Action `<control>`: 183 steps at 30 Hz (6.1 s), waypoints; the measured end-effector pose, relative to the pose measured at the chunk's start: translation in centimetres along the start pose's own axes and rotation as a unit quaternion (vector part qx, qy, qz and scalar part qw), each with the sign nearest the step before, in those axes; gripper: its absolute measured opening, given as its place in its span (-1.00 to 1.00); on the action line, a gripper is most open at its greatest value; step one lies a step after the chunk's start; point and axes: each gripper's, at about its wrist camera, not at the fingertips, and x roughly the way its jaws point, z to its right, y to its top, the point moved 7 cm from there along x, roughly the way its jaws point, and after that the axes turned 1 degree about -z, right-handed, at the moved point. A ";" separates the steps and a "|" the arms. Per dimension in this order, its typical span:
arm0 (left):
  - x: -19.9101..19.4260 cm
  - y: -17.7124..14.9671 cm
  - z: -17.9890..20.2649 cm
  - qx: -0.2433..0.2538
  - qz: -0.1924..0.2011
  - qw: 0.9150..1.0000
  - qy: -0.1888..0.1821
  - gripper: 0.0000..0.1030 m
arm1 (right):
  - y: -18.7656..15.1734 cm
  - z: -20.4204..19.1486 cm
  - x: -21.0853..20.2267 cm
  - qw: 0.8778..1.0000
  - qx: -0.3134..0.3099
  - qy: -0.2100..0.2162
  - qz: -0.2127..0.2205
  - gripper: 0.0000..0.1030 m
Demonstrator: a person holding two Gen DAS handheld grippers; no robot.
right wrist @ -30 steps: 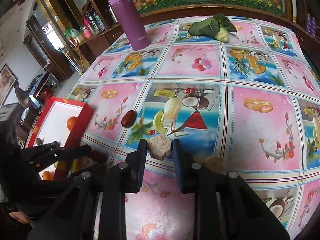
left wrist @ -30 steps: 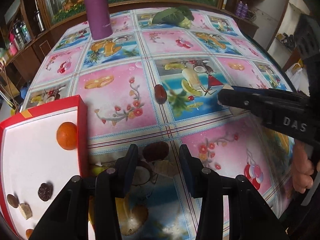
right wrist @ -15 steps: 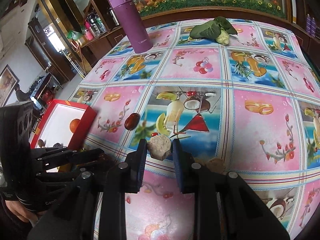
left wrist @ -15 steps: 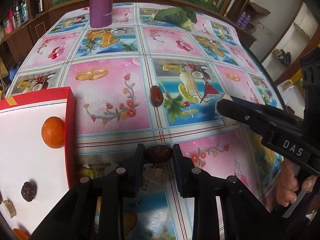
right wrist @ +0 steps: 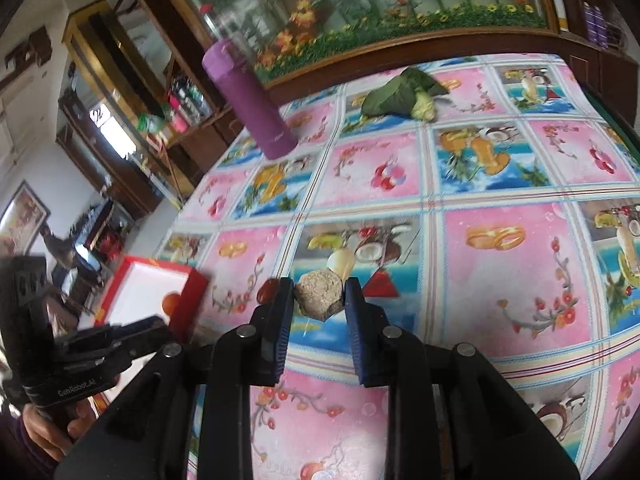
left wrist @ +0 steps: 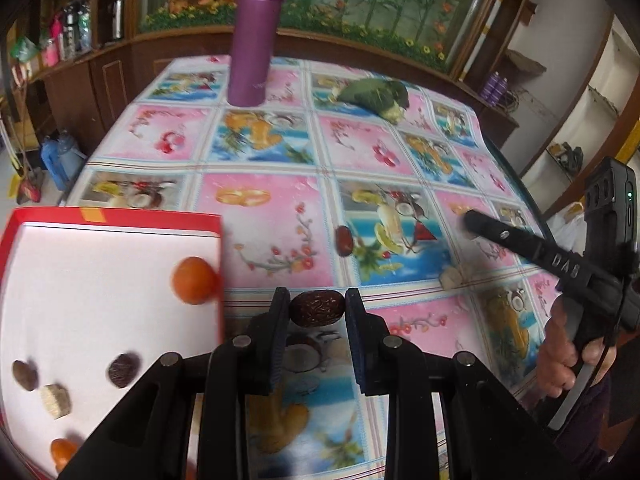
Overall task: Organize fruits
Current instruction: 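Carry the beige cube and red date into the red tray and open both tools, then withdraw both tools from the tray toward the remaining items, then grasp a round beige cake with the right tool while the left tool grasps a beige cube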
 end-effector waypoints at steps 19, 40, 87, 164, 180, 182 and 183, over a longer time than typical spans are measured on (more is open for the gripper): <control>-4.4 -2.0 -7.0 -0.046 0.064 0.995 0.055 -0.47 | 1.2 1.6 -0.7 0.997 0.050 -0.016 0.048 -0.46; -7.1 -4.1 -16.5 -0.102 0.090 0.982 0.128 -0.47 | -5.0 -20.6 9.3 0.992 -0.059 0.105 -0.047 -0.45; -6.6 -4.1 -13.4 -0.047 0.075 0.978 0.191 0.11 | -4.2 -16.9 8.4 0.992 -0.043 0.090 -0.079 -0.32; 4.5 -4.9 3.1 0.085 -0.045 0.994 0.046 -0.56 | -2.4 4.8 -0.5 0.988 -0.075 -0.132 -0.014 -0.54; 2.0 -4.5 3.6 0.074 -0.009 0.997 0.024 -0.60 | -1.6 5.8 -1.3 0.989 -0.053 -0.137 0.013 -0.54; 0.8 -4.4 3.7 0.075 0.006 0.997 0.023 -0.60 | -1.5 6.2 -1.4 0.989 -0.047 -0.142 0.019 -0.54; 0.4 -4.3 3.7 0.075 0.011 0.997 0.023 -0.60 | -1.4 6.4 -1.4 0.988 -0.043 -0.145 0.022 -0.54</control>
